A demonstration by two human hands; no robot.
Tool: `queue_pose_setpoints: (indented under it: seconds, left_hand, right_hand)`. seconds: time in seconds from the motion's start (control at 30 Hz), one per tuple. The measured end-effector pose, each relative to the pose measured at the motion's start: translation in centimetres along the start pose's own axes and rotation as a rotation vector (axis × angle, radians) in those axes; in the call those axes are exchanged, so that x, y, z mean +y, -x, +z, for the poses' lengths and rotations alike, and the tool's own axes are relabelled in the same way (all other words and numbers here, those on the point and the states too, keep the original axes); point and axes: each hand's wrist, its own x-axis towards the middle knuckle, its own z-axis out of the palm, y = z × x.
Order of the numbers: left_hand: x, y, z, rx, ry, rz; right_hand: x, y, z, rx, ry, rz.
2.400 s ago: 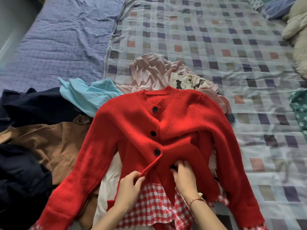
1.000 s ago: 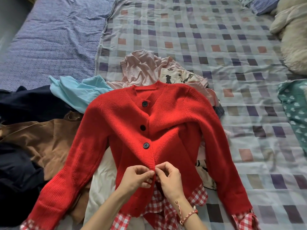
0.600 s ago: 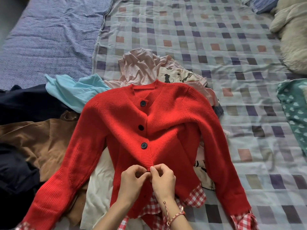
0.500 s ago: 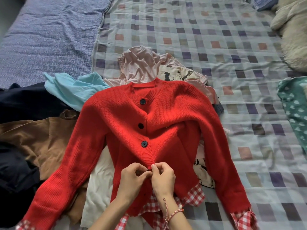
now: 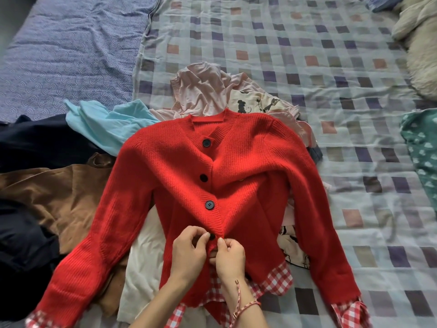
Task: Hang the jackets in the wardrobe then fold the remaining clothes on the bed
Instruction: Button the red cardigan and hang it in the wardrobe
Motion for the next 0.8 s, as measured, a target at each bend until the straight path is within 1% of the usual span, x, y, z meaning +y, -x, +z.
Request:
queue_pose_setpoints:
  seconds: [0.07,0.1,0.17,0.2,0.23,0.27,0.3,0.33,0.4,0.43,0.5,0.53,0.6,0.63,0.7,0.73,0.8]
  left_hand:
    - [-0.2,-0.4,-0.5,0.018,0.047,-0.02]
    - [-0.3,-0.7,-0.6,0.001,0.09,-0.075]
    - [-0.3,-1.4,-0.9,-0.063,0.24,-0.279]
    - [-0.4,-1.6,-1.0,-0.093,0.297,-0.382]
    - [-0.8,-1.6,-1.0,-0.113,0.318,-0.447]
    - [-1.3,-1.4,-1.1,-0.126,0.27,-0.457]
    - [-2.0,-0.9,-1.0,-0.144,0.147,-0.408]
    - [-2.4,-0.2,-0.9,-0.196,-0.019,-0.334]
    - [-3.1,1.7,-0.1,-0.324,-0.374,-0.229]
    - [-3.4,2.5,0.5,-0.333,-0.507,-0.187]
    - [-3.3,3.6,1.4,-0.293,-0.666,-0.132]
    - [-3.1,3.7,1.7,-0.268,-0.689,-0.136]
    - [-2.8,3.9,1.9,-0.236,-0.654,-0.207]
    - [-2.7,4.0,1.9,-0.227,-0.615,-0.239]
    - [-2.5,4.4,1.6,-0.197,-0.566,-0.26]
    - [-2.5,4.7,1.3,-0.179,-0.556,-0.27]
    - [-3.1,5.3,0.8,-0.124,-0.452,-0.266]
  right_hand:
    - [0.2,0.5,0.0,-0.056,-0.048,0.033]
    - [0.2,0.8,-0.2,-0.088,-0.046,-0.004]
    - [0.0,1.5,-1.1,-0.151,-0.077,-0.091]
    - [-0.2,1.6,-1.9,-0.156,-0.114,-0.106]
    - [-0.1,1.4,-2.9,-0.131,-0.127,-0.121]
    - [0.3,1.1,-4.1,-0.083,-0.095,-0.148]
    - [0.7,0.7,-5.3,-0.032,-0.01,-0.183]
    - [1.1,0.3,-6.4,-0.003,0.095,-0.221]
    - [2.3,-0.3,-7.6,-0.033,0.322,-0.27]
    - [3.0,-0.6,-7.7,-0.072,0.426,-0.291]
    - [4.5,-0.8,-7.1,-0.141,0.577,-0.344]
    - [5.1,-0.9,-6.5,-0.154,0.627,-0.381]
    - [6.1,-0.5,-5.5,-0.108,0.662,-0.473]
    - [6.4,-0.4,-5.0,-0.069,0.682,-0.55]
    - [6.7,0.1,-4.1,-0.067,0.798,-0.693]
    - [6.7,0.2,-3.7,-0.067,0.89,-0.733]
    - [6.2,0.3,-3.2,-0.022,0.996,-0.732]
